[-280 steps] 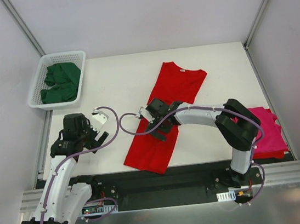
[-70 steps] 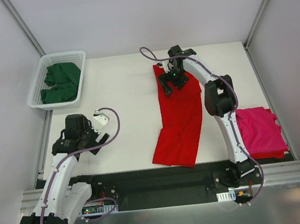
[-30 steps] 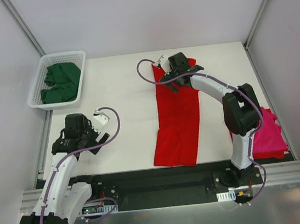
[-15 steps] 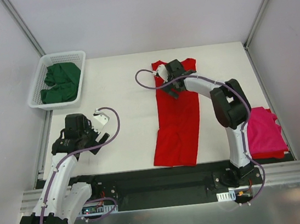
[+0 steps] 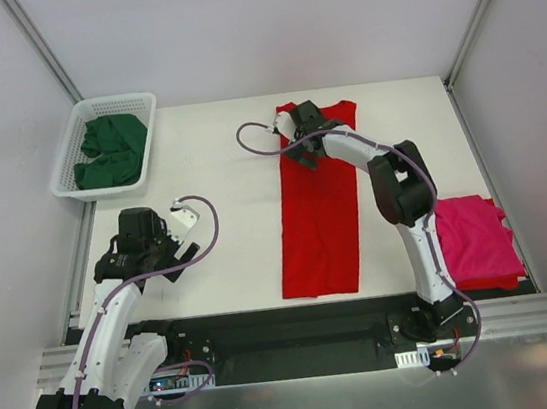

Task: Fold and stack the t-shirts
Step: Rotate the tshirt 90 degrees

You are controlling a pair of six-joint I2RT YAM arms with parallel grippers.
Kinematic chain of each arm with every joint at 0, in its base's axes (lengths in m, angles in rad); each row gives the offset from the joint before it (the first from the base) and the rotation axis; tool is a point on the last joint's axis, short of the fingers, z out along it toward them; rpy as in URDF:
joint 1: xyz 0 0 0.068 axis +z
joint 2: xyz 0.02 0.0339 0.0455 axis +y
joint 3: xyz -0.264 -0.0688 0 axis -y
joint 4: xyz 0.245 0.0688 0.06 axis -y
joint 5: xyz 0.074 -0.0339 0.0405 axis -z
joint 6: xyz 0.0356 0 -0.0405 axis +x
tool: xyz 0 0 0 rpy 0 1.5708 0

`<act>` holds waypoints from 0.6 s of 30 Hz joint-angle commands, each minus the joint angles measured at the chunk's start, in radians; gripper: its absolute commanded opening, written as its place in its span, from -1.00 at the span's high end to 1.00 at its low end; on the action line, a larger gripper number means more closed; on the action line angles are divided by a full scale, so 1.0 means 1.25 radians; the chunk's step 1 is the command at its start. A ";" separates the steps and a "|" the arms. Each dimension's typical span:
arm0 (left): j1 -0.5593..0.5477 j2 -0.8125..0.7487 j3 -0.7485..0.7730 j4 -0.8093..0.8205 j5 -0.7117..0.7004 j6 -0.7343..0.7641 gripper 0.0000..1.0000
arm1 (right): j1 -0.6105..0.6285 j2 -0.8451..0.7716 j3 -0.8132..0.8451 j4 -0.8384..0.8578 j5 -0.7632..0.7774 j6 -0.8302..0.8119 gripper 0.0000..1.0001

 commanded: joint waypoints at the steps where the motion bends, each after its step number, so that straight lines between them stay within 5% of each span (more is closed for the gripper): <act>1: 0.009 -0.010 0.014 -0.016 0.006 -0.003 -0.99 | 0.011 0.063 0.075 -0.027 0.028 -0.037 -0.92; 10: 0.010 -0.013 0.013 -0.017 0.000 -0.007 -0.99 | 0.031 0.122 0.210 -0.031 0.063 -0.086 -0.92; 14: 0.010 -0.016 0.014 -0.018 0.000 -0.003 -0.99 | 0.032 0.000 0.151 -0.006 0.059 -0.046 -0.92; 18: 0.010 -0.010 0.016 -0.018 0.014 -0.001 -0.98 | 0.031 -0.189 0.156 -0.141 -0.014 0.067 -0.92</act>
